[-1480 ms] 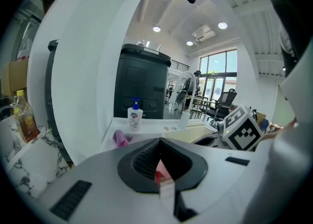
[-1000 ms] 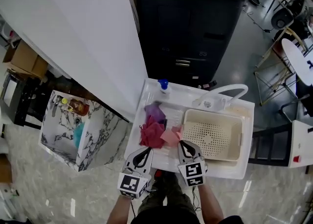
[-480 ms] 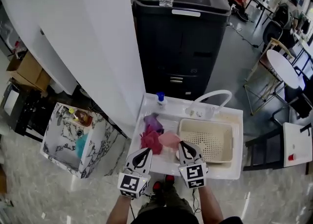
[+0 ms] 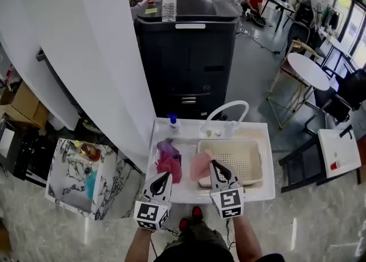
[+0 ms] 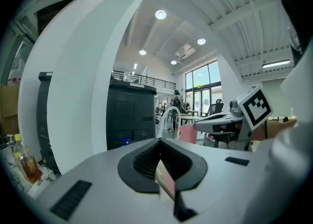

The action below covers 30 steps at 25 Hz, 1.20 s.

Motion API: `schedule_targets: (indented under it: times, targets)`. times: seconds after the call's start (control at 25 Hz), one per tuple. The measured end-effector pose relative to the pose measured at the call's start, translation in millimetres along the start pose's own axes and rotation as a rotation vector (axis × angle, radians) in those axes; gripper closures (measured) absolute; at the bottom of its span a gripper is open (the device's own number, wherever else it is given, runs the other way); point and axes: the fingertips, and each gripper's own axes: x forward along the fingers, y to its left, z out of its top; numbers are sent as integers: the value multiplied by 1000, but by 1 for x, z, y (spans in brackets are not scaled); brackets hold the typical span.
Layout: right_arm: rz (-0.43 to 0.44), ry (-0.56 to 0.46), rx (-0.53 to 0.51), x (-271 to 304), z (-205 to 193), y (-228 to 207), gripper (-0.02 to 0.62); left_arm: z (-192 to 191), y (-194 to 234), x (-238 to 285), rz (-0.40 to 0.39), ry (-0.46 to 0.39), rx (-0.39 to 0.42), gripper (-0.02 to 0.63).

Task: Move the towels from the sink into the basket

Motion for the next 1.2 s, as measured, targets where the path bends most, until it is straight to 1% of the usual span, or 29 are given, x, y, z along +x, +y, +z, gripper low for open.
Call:
schedule_targets:
  times: [0.32, 0.56, 0.84, 1.2]
  targets:
    - [-139, -21, -13, -33, 8, -41, 565, 11, -28, 12, -91, -24, 17, 603]
    - [-200, -17, 23, -52, -1, -66, 565, 17, -50, 30, -155, -24, 27, 603]
    - [-234, -4, 63, -67, -19, -102, 563, 13, -76, 59, -184, -9, 18, 603]
    - [-224, 48, 108, -67, -62, -143, 564, -4, -104, 95, -171, 46, 1, 603]
